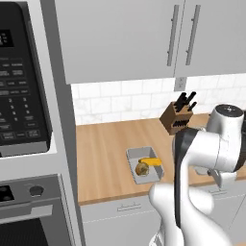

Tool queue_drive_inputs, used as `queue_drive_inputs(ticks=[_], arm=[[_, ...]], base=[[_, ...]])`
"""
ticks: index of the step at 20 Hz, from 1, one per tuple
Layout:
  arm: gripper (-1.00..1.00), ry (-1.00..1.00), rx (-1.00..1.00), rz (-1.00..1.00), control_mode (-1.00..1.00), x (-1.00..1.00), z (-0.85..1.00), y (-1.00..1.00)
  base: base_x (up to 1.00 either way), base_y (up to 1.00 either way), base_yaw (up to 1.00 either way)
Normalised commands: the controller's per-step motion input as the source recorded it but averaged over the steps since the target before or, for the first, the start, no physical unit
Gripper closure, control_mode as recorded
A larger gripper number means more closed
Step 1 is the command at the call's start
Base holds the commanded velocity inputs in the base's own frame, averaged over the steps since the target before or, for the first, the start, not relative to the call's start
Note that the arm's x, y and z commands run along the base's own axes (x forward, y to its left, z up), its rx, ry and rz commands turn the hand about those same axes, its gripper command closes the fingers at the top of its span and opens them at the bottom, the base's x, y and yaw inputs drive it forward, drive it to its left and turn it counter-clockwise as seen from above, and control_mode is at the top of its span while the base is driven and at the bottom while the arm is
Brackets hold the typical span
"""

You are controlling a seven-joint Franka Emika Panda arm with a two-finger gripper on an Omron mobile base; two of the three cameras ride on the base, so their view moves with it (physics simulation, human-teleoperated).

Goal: Take the meat container that has the fish and place it on the second highest rack of the freezer. Then take the vegetable container that has the corn and onion and place it on the highest rack of the freezer.

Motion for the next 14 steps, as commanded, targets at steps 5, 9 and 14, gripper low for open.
queue_drive_inputs(ticks=[5,9,14], arm=[[1.00,-0.02,0.00,0.00,1.00,-0.20,0.00,0.13],[1.00,0.00,0.00,0.00,1.00,0.00,0.00,0.00],[1.00,0.00,0.00,0.00,1.00,0.00,0.00,0.00]], base=[[-0.33,0.12,0.00],[-0.45,0.01,0.04],[-0.97,0.12,0.21]])
